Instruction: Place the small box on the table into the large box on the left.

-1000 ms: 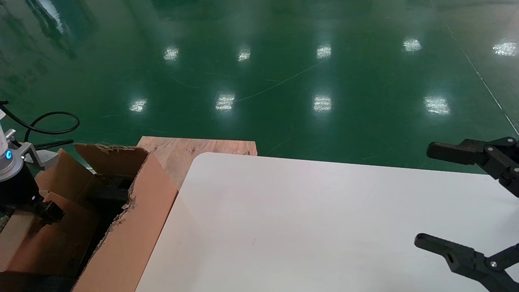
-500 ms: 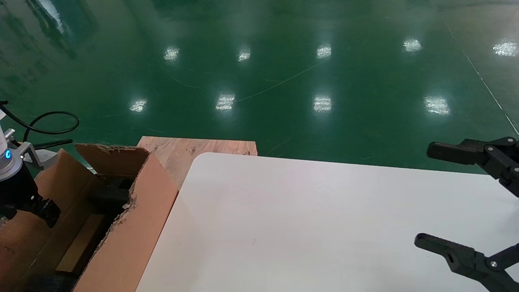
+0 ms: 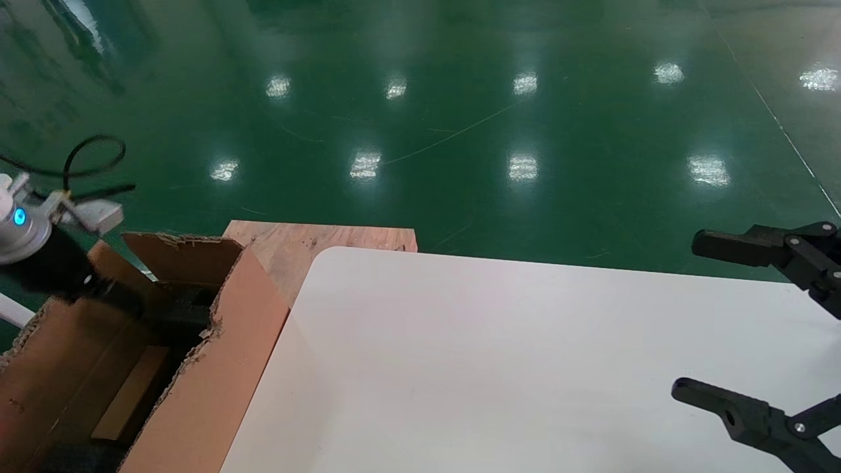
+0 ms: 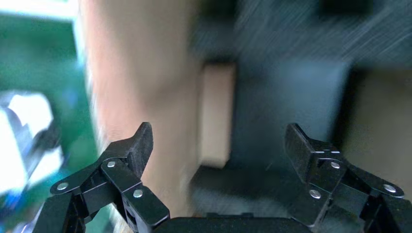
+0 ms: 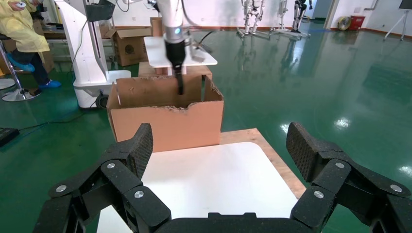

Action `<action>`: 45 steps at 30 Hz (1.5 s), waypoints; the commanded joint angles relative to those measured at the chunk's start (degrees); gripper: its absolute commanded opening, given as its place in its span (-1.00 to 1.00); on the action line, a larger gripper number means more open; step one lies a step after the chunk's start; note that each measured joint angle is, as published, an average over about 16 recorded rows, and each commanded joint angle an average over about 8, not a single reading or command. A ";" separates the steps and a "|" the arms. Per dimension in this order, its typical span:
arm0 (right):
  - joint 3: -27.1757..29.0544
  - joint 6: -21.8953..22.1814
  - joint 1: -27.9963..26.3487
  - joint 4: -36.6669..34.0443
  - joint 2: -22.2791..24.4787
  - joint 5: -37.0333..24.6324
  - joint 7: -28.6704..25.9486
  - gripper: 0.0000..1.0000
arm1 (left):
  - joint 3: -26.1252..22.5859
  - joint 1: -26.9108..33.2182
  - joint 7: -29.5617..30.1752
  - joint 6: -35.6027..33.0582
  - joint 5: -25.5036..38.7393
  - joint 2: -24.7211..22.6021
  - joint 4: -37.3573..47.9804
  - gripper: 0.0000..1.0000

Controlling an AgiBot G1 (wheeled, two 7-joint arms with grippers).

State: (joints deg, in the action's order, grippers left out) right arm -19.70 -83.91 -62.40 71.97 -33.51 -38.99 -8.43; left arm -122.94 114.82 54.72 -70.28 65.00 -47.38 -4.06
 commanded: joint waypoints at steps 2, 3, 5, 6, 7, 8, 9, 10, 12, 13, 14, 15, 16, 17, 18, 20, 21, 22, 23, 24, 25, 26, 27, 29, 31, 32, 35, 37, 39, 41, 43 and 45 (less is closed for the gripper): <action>0.00 0.00 0.00 0.00 0.00 0.00 0.00 1.00 | 2.22 2.39 -3.34 1.58 -3.07 1.05 -1.80 1.00; 0.00 0.00 0.00 0.00 0.00 0.00 0.00 1.00 | 2.95 3.18 -4.36 1.97 -4.06 1.34 -2.91 1.00; 0.00 0.00 0.00 0.00 0.00 0.00 0.00 1.00 | 4.18 4.56 -6.01 2.44 -5.69 1.84 -5.41 1.00; 0.00 0.00 0.00 0.00 0.00 0.00 0.00 1.00 | 4.68 5.15 -6.54 2.54 -6.35 2.02 -6.87 1.00; 0.00 0.00 0.00 0.00 0.00 0.00 0.00 1.00 | 5.09 5.69 -6.92 2.55 -6.91 2.18 -8.43 1.00; 0.00 0.00 0.00 0.00 0.00 0.00 0.00 1.00 | 5.38 6.14 -7.08 2.48 -7.29 2.29 -10.04 1.00; -0.01 0.00 0.00 0.00 0.00 0.00 0.00 1.00 | 5.60 6.57 -7.08 2.37 -7.58 2.40 -11.82 1.00; -0.01 0.00 0.00 0.00 0.00 0.00 0.00 1.00 | 5.75 6.93 -7.00 2.26 -7.76 2.50 -13.52 1.00; 0.00 0.01 0.00 0.00 0.00 0.01 0.00 1.00 | 5.93 7.53 -6.60 2.14 -7.99 2.60 -16.39 1.00; 0.00 0.01 0.00 -0.01 0.01 0.01 0.00 1.00 | 6.00 7.84 -6.31 2.15 -8.08 2.64 -17.94 1.00; 0.00 0.01 0.00 -0.01 0.01 0.01 0.00 1.00 | 6.03 8.09 -6.06 2.20 -8.12 2.67 -19.25 1.00; 0.00 0.01 0.00 -0.01 0.01 0.01 0.01 1.00 | 6.05 8.31 -5.84 2.27 -8.15 2.70 -20.35 1.00; 0.00 0.02 0.00 -0.01 0.01 0.01 0.01 1.00 | 6.07 8.49 -5.66 2.35 -8.15 2.74 -21.19 1.00; 0.00 0.02 0.01 -0.02 0.01 0.01 0.01 1.00 | 6.10 8.62 -5.56 2.42 -8.18 2.76 -21.70 1.00; 0.00 0.02 0.01 -0.02 0.01 0.01 0.01 1.00 | 6.13 8.74 -5.48 2.49 -8.21 2.77 -22.11 1.00; 0.00 0.02 0.01 -0.02 0.01 0.01 0.01 1.00 | 6.15 8.71 -5.47 2.51 -8.15 2.82 -22.39 1.00; 0.00 0.02 0.01 -0.01 0.01 0.01 0.01 1.00 | 6.23 8.60 -5.56 2.50 -8.12 2.84 -22.30 1.00; 0.00 0.02 0.01 -0.01 0.01 0.01 0.01 1.00 | 6.39 8.45 -5.67 2.48 -8.09 2.87 -22.19 1.00; 0.00 0.02 0.01 -0.01 0.01 0.01 0.01 1.00 | 6.61 8.27 -5.80 2.44 -8.10 2.90 -22.12 1.00; 0.00 0.02 0.01 -0.01 0.01 0.02 0.01 1.00 | 7.10 7.92 -6.01 2.34 -8.16 2.95 -22.21 1.00; 0.00 0.02 0.00 -0.01 0.01 0.02 0.01 1.00 | 7.77 7.47 -6.29 2.22 -8.25 3.01 -22.41 1.00; 0.00 0.02 0.00 -0.01 0.01 0.02 0.01 1.00 | 8.64 6.91 -6.64 2.06 -8.37 3.09 -22.73 1.00; 0.00 0.03 0.01 -0.01 0.01 0.02 0.01 1.00 | 9.78 6.30 -7.03 1.91 -8.56 3.21 -23.50 1.00; -0.01 0.03 0.00 -0.01 0.01 0.02 0.01 1.00 | 12.42 4.69 -8.04 1.44 -8.95 3.46 -24.75 1.00; -0.01 0.02 0.00 -0.02 0.01 0.02 0.01 1.00 | 15.70 2.68 -9.28 0.85 -9.44 3.76 -26.30 1.00; -0.01 0.02 0.00 -0.02 0.01 0.02 0.01 1.00 | 17.39 1.64 -9.93 0.55 -9.70 3.92 -27.11 1.00; -0.01 0.02 0.00 -0.02 0.01 0.02 0.01 1.00 | 22.44 -1.46 -11.85 -0.35 -10.46 4.40 -29.49 1.00; -0.01 0.02 0.00 -0.02 0.01 0.02 0.01 1.00 | 25.85 -3.55 -13.15 -0.96 -10.97 4.72 -31.11 1.00; -0.01 0.02 0.00 -0.02 0.01 0.02 0.01 1.00 | 29.20 -5.60 -14.42 -1.55 -11.47 5.04 -32.70 1.00; -0.01 0.02 0.00 -0.02 0.02 0.02 0.01 1.00 | 32.48 -7.61 -15.66 -2.14 -11.96 5.35 -34.25 1.00; -0.01 0.03 0.00 -0.02 0.02 0.02 0.01 1.00 | 35.88 -9.70 -16.96 -2.75 -12.48 5.67 -35.86 1.00; -0.01 0.03 0.00 -0.02 0.02 0.02 0.02 1.00 | 39.21 -11.74 -18.23 -3.34 -12.98 5.98 -37.44 1.00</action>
State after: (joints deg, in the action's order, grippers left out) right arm -19.72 -83.88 -62.40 71.95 -33.50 -38.97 -8.41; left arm -83.73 103.07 36.50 -73.62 52.03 -41.40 -41.51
